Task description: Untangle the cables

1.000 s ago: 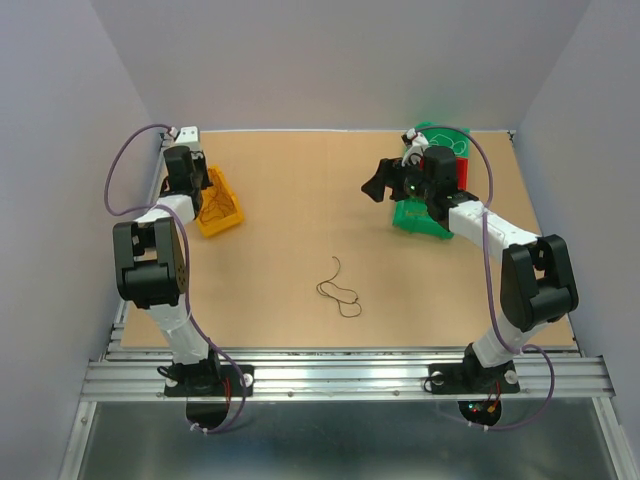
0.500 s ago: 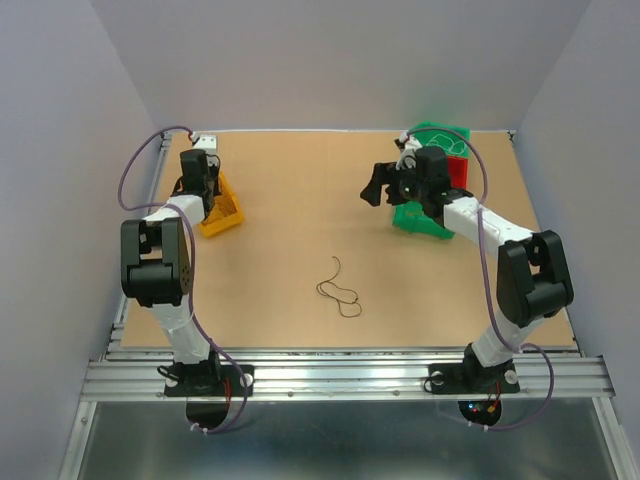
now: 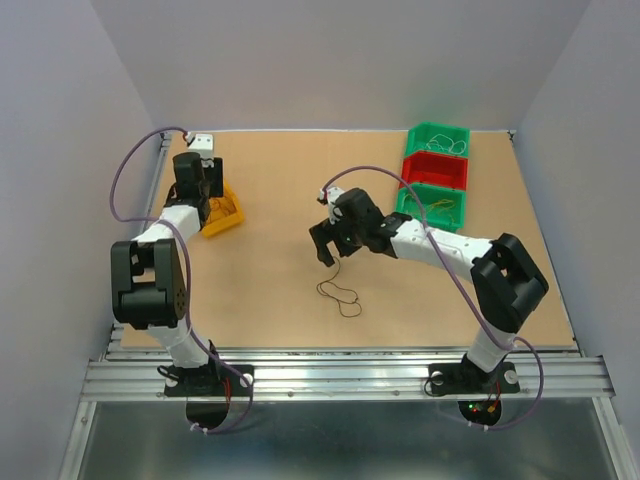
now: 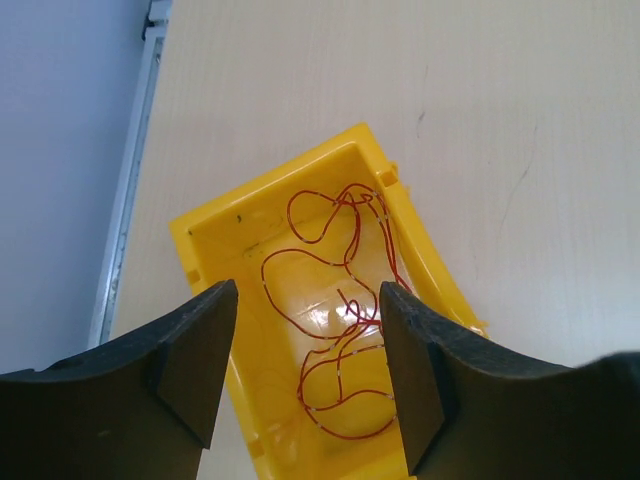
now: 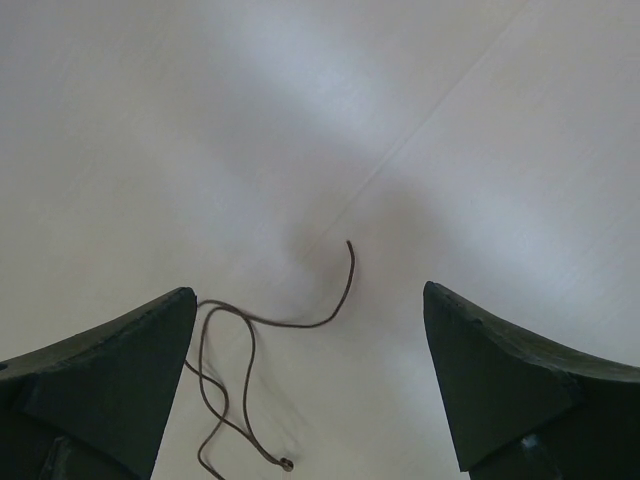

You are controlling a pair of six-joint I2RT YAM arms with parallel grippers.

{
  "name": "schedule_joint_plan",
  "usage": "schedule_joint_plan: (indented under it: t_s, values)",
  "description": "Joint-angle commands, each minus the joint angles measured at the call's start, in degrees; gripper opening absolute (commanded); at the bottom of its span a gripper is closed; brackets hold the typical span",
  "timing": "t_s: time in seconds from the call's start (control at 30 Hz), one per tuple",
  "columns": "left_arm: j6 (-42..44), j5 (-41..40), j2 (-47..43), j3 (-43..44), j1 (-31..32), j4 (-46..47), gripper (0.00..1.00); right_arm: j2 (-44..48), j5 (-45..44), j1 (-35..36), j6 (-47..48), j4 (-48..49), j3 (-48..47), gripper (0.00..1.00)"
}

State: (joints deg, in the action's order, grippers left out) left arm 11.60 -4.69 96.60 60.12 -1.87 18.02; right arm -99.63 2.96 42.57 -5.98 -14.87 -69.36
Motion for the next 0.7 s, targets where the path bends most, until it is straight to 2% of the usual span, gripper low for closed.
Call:
schedule_joint_plan:
  t_s: [0.0,0.27,0.33,0.47,0.67]
  values:
    - [0.2,2.6,-8.9,-3.3,-0.1,6.8,0.73,2.0,-8.7,2.1,-1.1,-3.1,3.6,1.00]
    - [-1.1,9.4,-21.9,-14.1,0.3,16.0,0.89,2.5,-14.7,5.1,-5.8,-6.7,6.3,1.00]
    - [-1.2,10.7,-23.6,-16.0,0.7,16.7,0.98,3.9,-15.7,7.1,-6.5,-6.7,7.2,1.00]
    - [-0.7,12.0,-26.9,-18.4,1.7,18.2,0.99,6.6,-17.4,11.3,-7.3,-6.5,9.5,1.00]
    - [0.8,11.1,-28.6,-20.0,5.9,19.3,0.99,5.0,-17.9,16.1,-7.6,-6.6,10.1,1.00]
